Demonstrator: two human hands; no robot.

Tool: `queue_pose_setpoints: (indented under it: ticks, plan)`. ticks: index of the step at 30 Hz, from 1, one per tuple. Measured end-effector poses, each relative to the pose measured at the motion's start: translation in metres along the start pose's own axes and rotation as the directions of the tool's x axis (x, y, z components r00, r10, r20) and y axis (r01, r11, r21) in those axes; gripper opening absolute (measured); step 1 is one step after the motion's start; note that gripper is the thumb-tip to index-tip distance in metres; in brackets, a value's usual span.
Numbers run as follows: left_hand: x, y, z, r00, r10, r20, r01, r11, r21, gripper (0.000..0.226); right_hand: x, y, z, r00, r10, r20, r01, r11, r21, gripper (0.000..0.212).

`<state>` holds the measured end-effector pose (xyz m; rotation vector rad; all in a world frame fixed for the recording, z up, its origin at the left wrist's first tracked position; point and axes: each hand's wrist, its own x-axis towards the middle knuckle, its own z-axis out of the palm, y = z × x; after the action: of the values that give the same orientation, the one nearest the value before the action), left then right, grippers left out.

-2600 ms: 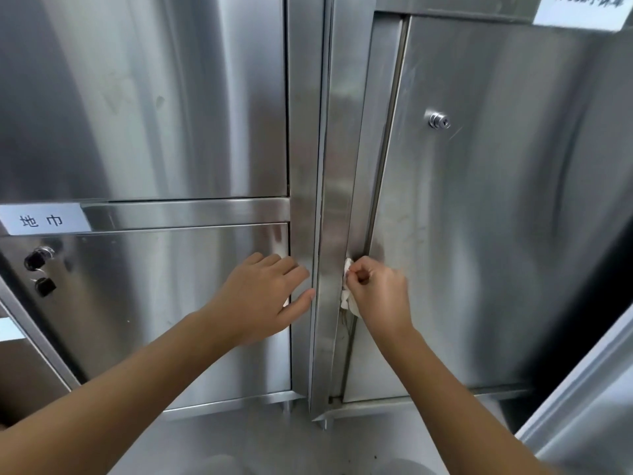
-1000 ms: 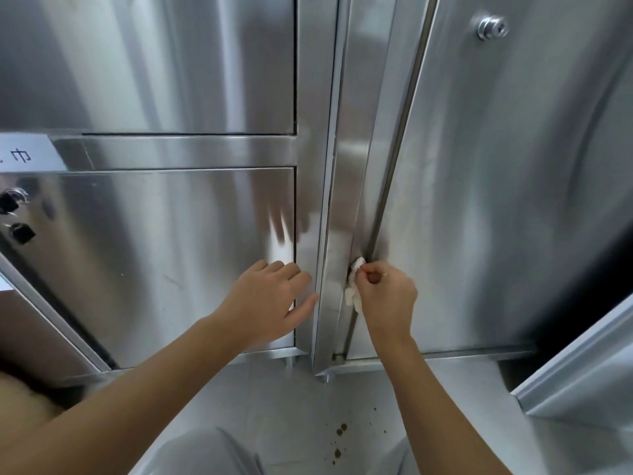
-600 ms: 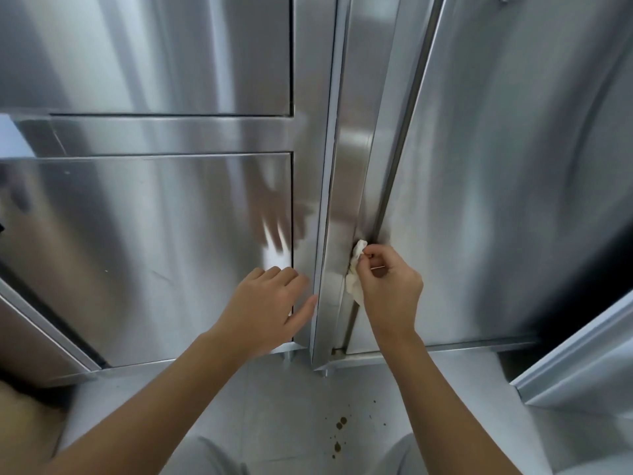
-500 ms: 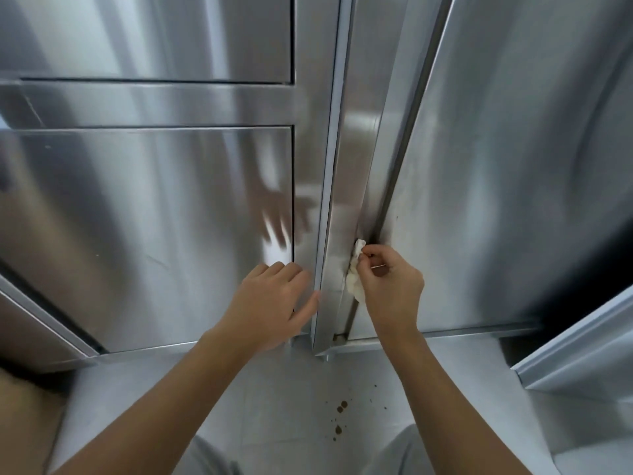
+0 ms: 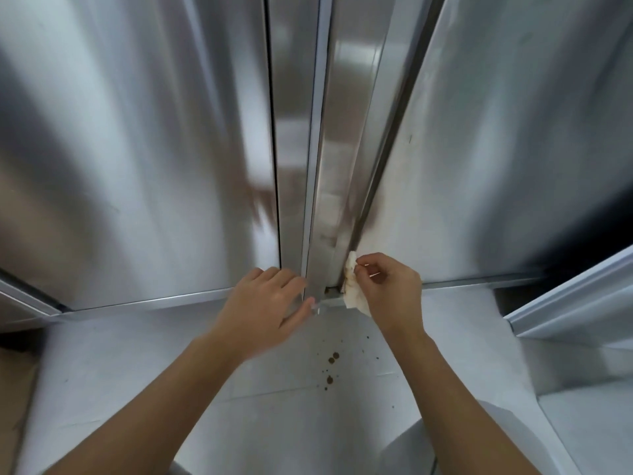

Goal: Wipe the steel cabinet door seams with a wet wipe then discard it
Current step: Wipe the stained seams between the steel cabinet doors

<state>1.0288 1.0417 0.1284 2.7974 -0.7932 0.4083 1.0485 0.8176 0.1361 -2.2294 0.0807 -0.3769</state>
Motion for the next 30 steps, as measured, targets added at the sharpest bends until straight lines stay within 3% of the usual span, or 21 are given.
queue_pose_setpoints:
  ticks: [6, 9, 15, 20, 25, 30]
  plan:
    - [0.003, 0.0, 0.014, 0.999, -0.033, 0.009, 0.033, 0.999, -0.012, 0.047, 0.0, 0.012, 0.004, 0.994, 0.041, 0.098, -0.033, 0.996, -0.077, 0.01]
    - [0.004, 0.0, 0.017, 0.999, -0.028, 0.015, 0.028, 0.999, -0.026, 0.047, 0.002, 0.013, 0.004, 0.995, 0.057, 0.079, -0.05, 0.996, -0.078, 0.01]
    - [0.019, -0.005, 0.008, 0.994, -0.035, -0.102, 0.034, 0.999, -0.014, 0.042, 0.012, 0.002, 0.005, 0.997, 0.063, -0.046, -0.06, 0.996, 0.061, 0.008]
    - [0.024, 0.0, -0.001, 0.992, -0.026, -0.125, 0.024, 1.0, -0.017, 0.044, 0.012, -0.011, 0.009, 0.993, 0.04, -0.113, -0.028, 0.994, 0.107, 0.027]
    - [0.028, 0.004, -0.01, 0.987, -0.017, -0.161, 0.008, 0.998, -0.061, 0.044, 0.021, -0.037, 0.008, 0.965, 0.004, -0.263, 0.052, 0.978, 0.203, 0.01]
    - [0.03, 0.003, -0.017, 0.98, -0.018, -0.196, 0.006, 0.998, -0.059, 0.043, 0.038, -0.066, 0.002, 0.913, 0.003, -0.408, 0.102, 0.966, 0.237, 0.011]
